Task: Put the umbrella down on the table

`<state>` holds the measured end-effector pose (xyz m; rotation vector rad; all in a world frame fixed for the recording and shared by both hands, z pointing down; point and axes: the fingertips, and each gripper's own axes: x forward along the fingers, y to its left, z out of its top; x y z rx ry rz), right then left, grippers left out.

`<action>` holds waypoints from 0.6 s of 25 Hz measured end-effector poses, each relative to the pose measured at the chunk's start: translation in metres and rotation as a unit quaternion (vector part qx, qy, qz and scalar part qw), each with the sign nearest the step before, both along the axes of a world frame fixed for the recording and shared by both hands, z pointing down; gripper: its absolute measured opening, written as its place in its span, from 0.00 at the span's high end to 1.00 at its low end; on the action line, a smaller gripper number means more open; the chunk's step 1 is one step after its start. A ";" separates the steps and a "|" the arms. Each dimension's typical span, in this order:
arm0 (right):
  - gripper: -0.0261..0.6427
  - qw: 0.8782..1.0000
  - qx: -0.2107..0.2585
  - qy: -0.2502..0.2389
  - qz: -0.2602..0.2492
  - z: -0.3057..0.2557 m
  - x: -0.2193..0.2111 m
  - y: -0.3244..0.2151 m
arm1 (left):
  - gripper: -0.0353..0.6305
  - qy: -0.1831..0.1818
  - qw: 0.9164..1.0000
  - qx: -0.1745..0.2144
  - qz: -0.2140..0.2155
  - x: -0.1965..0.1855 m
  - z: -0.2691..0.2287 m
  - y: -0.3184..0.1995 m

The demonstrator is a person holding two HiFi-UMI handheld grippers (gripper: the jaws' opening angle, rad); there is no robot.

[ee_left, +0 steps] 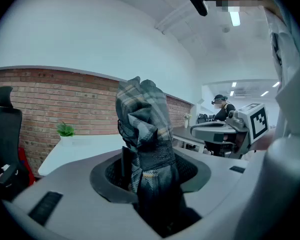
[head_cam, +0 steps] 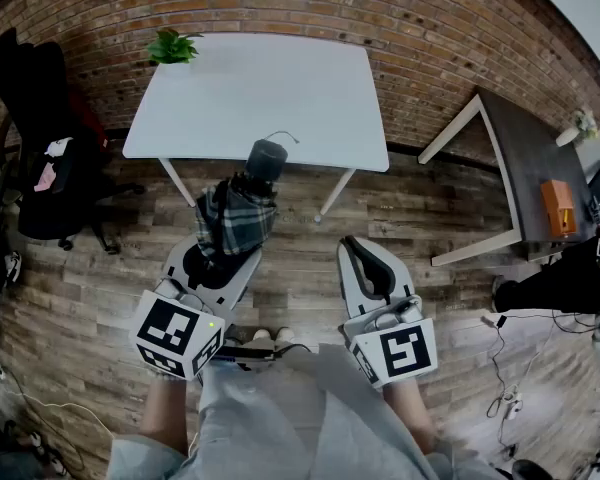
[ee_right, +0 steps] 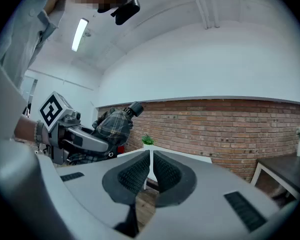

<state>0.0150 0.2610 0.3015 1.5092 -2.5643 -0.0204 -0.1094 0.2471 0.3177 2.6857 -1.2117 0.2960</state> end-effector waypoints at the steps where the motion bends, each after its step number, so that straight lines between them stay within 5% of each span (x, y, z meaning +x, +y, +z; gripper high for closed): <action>1: 0.89 1.000 0.001 -0.001 0.001 0.001 0.000 0.000 | 0.62 -0.001 1.000 0.001 0.000 0.000 0.001 0.000; 15: 0.89 1.000 -0.004 -0.001 0.003 0.006 -0.005 0.004 | 0.62 -0.004 1.000 -0.001 0.000 -0.006 0.009 0.000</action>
